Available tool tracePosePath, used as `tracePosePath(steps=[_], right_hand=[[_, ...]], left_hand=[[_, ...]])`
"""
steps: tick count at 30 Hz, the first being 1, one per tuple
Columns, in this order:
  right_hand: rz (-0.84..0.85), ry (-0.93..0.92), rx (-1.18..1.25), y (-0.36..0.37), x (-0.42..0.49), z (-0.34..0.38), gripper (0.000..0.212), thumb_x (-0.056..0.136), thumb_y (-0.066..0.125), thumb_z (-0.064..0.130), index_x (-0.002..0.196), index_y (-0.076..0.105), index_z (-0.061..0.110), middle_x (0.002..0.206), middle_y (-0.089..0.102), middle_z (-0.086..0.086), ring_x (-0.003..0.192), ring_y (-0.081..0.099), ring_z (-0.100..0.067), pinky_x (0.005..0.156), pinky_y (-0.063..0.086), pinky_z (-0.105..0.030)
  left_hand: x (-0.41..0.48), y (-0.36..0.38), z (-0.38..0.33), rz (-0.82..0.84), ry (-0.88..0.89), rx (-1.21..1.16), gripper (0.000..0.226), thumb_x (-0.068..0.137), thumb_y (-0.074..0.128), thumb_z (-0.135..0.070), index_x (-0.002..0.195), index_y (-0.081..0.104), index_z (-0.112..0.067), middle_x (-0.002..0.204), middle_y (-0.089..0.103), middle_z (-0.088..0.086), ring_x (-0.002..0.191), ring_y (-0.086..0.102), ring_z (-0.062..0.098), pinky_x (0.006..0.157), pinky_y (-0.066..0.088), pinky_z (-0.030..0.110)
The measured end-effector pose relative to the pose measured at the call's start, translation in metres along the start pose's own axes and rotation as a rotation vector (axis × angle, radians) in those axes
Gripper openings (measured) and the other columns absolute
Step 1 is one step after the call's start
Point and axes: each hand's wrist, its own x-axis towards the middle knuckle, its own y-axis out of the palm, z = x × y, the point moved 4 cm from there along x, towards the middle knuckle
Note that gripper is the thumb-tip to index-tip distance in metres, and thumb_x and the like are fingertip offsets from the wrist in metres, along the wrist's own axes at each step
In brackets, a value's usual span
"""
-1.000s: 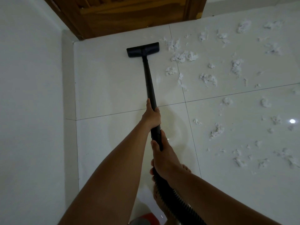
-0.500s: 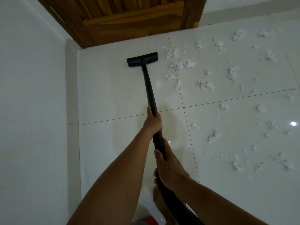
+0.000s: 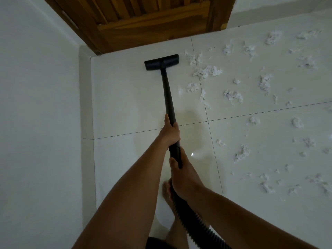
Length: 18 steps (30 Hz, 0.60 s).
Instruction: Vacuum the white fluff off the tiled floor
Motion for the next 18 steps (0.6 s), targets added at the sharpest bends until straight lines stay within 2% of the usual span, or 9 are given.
tracePosePath(steps=[3,9,15,18], right_hand=[[-0.010,0.009,0.001,0.003,0.008,0.008,0.051,0.109,0.035,0.038,0.154,0.017,0.054,0.077,0.060,-0.010,0.031,0.050,0.000,0.036,0.043,-0.016],[0.009,0.054,0.063,0.009,0.021,0.034,0.050,0.109,0.035,0.039,0.152,0.018,0.057,0.071,0.056,-0.010,0.037,0.052,-0.007,0.039,0.047,-0.020],[0.001,0.076,0.042,0.012,0.036,0.057,0.050,0.109,0.035,0.040,0.153,0.017,0.054,0.078,0.059,-0.012,0.043,0.054,-0.009,0.042,0.047,-0.019],[-0.008,0.073,0.030,0.014,0.043,0.064,0.048,0.109,0.035,0.041,0.152,0.019,0.054,0.075,0.057,-0.010,0.039,0.053,-0.007,0.041,0.047,-0.019]], left_hand=[[0.007,-0.007,-0.009,0.003,0.004,0.042,0.064,0.109,0.029,-0.035,0.159,-0.010,-0.041,0.120,0.064,0.024,0.076,0.060,0.022,0.092,0.058,0.049],[0.022,-0.025,-0.026,0.021,0.003,0.090,0.065,0.109,0.028,-0.036,0.159,-0.012,-0.041,0.122,0.064,0.024,0.081,0.062,0.024,0.093,0.057,0.049],[0.039,-0.038,-0.043,0.032,0.001,0.093,0.065,0.108,0.028,-0.035,0.159,-0.012,-0.040,0.123,0.064,0.023,0.082,0.062,0.025,0.095,0.056,0.050],[0.047,-0.044,-0.047,0.034,0.005,0.116,0.065,0.109,0.028,-0.036,0.159,-0.013,-0.040,0.121,0.064,0.020,0.085,0.063,0.024,0.095,0.056,0.049]])
